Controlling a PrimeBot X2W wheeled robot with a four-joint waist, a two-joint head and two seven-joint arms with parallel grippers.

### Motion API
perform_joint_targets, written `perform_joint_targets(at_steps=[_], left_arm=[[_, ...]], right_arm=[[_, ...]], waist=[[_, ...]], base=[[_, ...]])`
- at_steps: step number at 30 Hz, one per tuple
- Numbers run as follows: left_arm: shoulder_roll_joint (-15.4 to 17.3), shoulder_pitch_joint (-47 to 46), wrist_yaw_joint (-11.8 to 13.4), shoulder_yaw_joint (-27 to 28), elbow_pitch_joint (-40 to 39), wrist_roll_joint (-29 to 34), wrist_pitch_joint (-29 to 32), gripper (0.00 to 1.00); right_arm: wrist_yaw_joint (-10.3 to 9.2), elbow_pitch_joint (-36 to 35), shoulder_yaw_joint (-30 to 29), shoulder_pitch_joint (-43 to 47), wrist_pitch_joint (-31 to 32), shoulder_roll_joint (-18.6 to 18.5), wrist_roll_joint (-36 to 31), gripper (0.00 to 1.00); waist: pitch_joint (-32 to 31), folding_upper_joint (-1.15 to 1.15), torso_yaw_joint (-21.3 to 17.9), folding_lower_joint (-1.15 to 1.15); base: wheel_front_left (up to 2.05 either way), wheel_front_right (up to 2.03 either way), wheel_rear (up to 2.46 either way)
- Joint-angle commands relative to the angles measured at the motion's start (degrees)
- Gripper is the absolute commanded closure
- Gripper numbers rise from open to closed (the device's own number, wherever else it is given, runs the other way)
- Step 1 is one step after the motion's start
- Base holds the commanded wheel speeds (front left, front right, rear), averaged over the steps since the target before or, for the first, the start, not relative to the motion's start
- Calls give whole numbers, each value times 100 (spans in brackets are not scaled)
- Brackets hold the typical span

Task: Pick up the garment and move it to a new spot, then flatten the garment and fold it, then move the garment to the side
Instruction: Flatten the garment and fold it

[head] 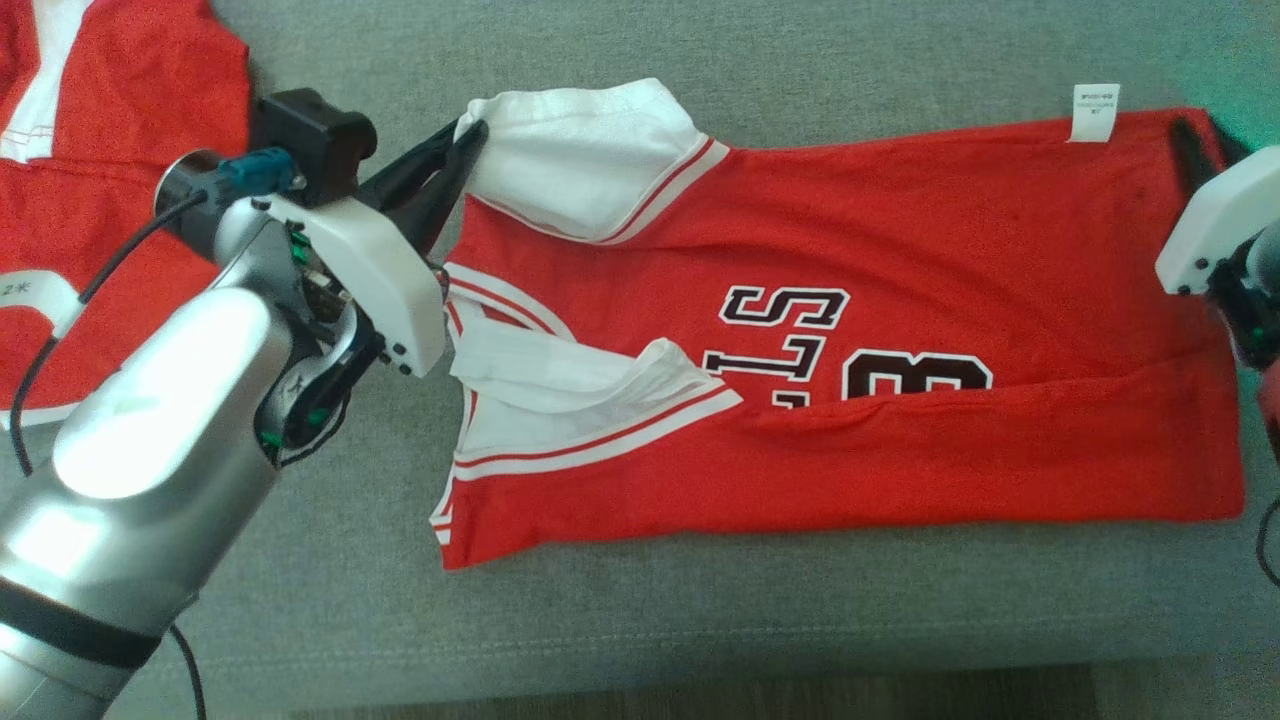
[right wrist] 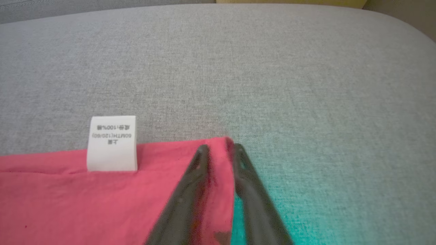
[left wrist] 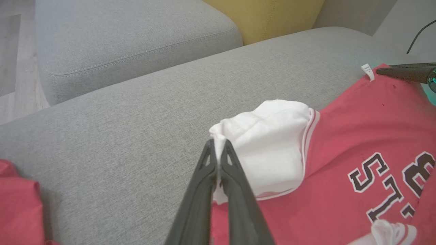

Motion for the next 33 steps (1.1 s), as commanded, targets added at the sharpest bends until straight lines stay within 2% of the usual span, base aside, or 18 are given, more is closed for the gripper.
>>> perform_joint_targets(at_steps=[1,6,15,20,25,33], left_arm=[[257,-90,49,253,-118,13,-32,100],[249,-76,135,361,-4,-68,-119,100],[111,-486,225,574,473,-87,-351,100],[-133,-1053,225,679,1149,35,-697,100],[-275,-1166,77,560,1560,137,-935,100],[-45,-436,-39,297,1265,174,-1108,100]], right_arm=[[-5,-65,138,-92,-108,-90,73,100],[-5,-30,257,-175,-413,-148,125,100],[-5,179,241,-558,-1367,-143,59,100],[-5,497,155,-812,-1742,1,2,100],[-5,612,243,-779,-1873,130,28,100],[-5,374,391,-124,-2007,53,403,100]], waist=[[-29,0,-12,0],[-63,0,-40,0],[28,0,-103,0],[70,0,-144,0],[-28,0,-172,0],[-456,0,-99,0]], base=[[0,0,0],[0,0,0],[0,0,0],[0,0,0],[0,0,0],[0,0,0]])
